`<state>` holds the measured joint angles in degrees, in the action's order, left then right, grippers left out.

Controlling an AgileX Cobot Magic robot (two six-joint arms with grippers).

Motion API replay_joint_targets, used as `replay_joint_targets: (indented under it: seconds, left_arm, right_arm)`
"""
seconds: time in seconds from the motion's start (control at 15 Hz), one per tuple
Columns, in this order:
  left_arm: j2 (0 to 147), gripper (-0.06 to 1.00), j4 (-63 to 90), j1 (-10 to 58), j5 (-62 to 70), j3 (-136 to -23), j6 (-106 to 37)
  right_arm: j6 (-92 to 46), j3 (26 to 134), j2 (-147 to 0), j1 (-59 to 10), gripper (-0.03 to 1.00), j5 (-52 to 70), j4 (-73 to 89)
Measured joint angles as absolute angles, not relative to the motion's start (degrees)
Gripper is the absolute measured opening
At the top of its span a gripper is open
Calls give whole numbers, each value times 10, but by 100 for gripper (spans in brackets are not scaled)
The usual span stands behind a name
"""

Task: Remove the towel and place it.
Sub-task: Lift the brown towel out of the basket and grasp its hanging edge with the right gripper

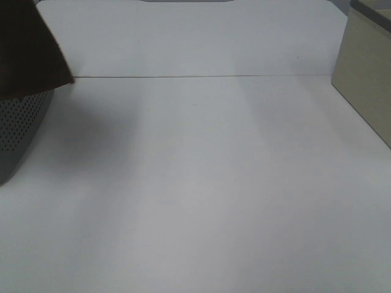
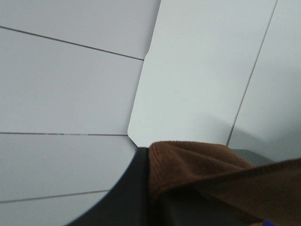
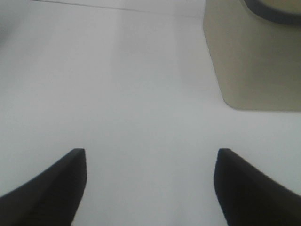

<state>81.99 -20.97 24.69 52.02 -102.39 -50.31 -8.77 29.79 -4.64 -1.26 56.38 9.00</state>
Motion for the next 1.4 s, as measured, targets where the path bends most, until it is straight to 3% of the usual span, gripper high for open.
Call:
replay_joint_targets:
  seconds: [0.2,0.4,0.47,0.67,0.93,1.13,1.4]
  left_arm:
    - [820,0,-255,332,520,-1024,-488]
    - [821,0,-286,388,519,-1024,-456]
    - [821,0,-297,426,506,-1024,-434]
    - [822,0,-299,465,490,-1024,-421]
    - [824,0,-301,485,473,-1024,-406]
    - [835,0,-301,496,466,-1024,-396]
    - [848,0,-301,498,451,-1024,-394]
  right_arm:
    - [-286,301,-183,-13,73,421,282]
    - [-563,301,-317,-13,73,383,515]
    - [-783,301,-432,-13,73,409,688]
    - [-1022,305,-596,-13,73,522,881]
    - [-1077,374,-724,-73,76,580,926]
    - [-1066,445,-796,-171,78,511,922]
    - [-1062,482,-846,-235,78,486,920]
